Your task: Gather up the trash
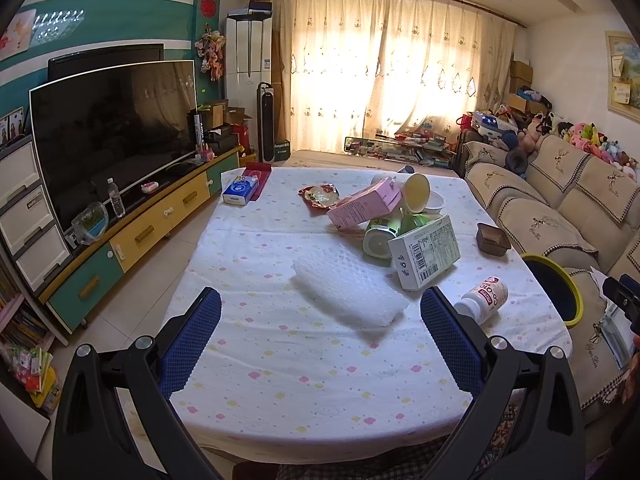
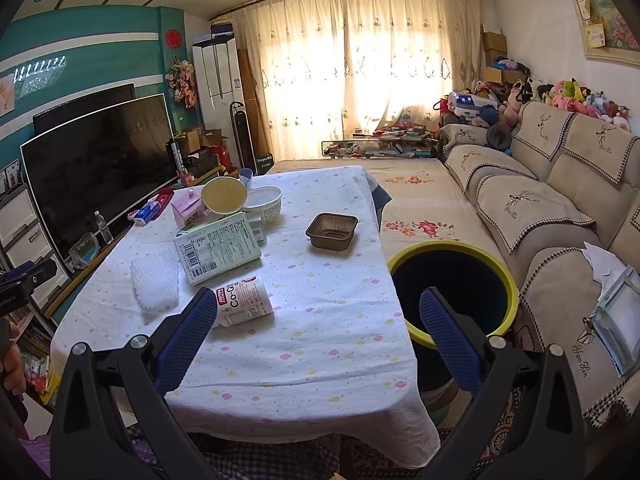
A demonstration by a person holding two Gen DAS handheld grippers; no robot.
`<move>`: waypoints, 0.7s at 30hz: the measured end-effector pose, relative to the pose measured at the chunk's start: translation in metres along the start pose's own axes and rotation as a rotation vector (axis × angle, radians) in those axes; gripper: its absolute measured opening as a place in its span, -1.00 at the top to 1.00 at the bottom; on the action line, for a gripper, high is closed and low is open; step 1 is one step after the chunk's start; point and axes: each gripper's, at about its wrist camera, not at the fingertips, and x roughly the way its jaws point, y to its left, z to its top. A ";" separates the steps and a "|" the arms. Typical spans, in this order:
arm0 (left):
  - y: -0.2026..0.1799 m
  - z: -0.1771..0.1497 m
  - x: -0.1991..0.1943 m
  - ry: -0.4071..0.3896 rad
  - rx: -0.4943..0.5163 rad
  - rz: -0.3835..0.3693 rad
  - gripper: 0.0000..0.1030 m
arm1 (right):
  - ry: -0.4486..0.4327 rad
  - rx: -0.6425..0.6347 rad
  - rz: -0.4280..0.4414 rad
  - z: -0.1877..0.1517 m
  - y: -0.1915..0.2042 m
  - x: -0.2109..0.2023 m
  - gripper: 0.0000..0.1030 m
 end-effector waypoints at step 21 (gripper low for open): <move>-0.001 -0.002 0.005 0.013 0.000 -0.008 -0.91 | 0.002 0.008 0.005 0.002 -0.004 0.000 -0.88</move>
